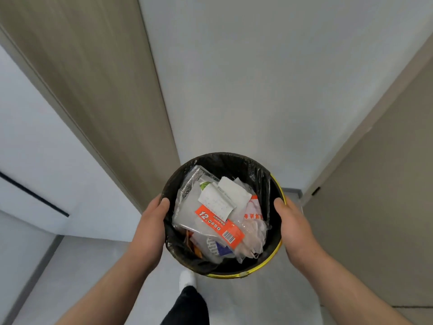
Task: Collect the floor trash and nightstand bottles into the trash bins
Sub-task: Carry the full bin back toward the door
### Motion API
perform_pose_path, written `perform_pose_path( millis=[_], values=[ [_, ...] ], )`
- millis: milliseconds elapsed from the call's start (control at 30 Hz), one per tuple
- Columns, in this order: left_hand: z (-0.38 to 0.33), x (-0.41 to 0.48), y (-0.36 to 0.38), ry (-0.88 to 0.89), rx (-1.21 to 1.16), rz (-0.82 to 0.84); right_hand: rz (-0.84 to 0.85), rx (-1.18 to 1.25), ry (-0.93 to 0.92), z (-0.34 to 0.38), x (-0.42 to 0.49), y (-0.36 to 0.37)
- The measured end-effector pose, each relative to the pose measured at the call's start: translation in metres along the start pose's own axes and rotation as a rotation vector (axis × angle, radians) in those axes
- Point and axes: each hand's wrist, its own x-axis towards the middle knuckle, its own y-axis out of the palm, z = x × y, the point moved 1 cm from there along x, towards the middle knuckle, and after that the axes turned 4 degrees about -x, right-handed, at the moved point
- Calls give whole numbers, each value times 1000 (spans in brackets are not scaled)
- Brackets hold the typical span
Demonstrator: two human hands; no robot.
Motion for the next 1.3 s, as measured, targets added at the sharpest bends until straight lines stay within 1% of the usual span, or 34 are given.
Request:
perform_pose_path(
  millis=[133, 200, 267, 333, 400, 433, 500, 567, 633, 767, 833, 967, 1100, 1167, 1233, 1300],
  values=[
    [-7, 87, 11, -66, 37, 28, -50, 2, 44, 10, 68, 21],
    [-11, 134, 17, -69, 59, 74, -89, -48, 63, 17, 105, 35],
    [-16, 179, 26, -55, 133, 107, -137, -111, 94, 21, 143, 47],
    [-17, 221, 33, -25, 202, 118, -161, -142, 161, 18, 180, 57],
    [-7, 263, 41, -33, 262, 138, -153, -126, 289, 8, 212, 65],
    [2, 283, 44, -53, 279, 141, -148, -111, 345, 2, 227, 69],
    [27, 317, 50, -163, 256, 141, -148, -112, 419, -18, 254, 72],
    [59, 346, 57, -259, 309, 121, -159, -142, 473, -44, 282, 74],
    [92, 375, 59, -287, 369, 75, -128, -160, 524, -73, 312, 80],
    [172, 435, 62, -288, 535, 1, -49, -171, 615, -141, 379, 91],
    [215, 462, 59, -302, 561, -22, -23, -172, 656, -180, 414, 102],
    [312, 531, 44, -345, 570, -165, 28, -233, 655, -264, 502, 144],
    [373, 592, 35, -296, 610, -265, 55, -285, 572, -345, 578, 186],
    [397, 625, 24, -286, 603, -298, 51, -305, 544, -369, 605, 208],
    [421, 661, 9, -264, 581, -338, 43, -307, 483, -375, 626, 232],
    [436, 691, 0, -241, 614, -364, 47, -335, 441, -385, 645, 251]
  ],
)
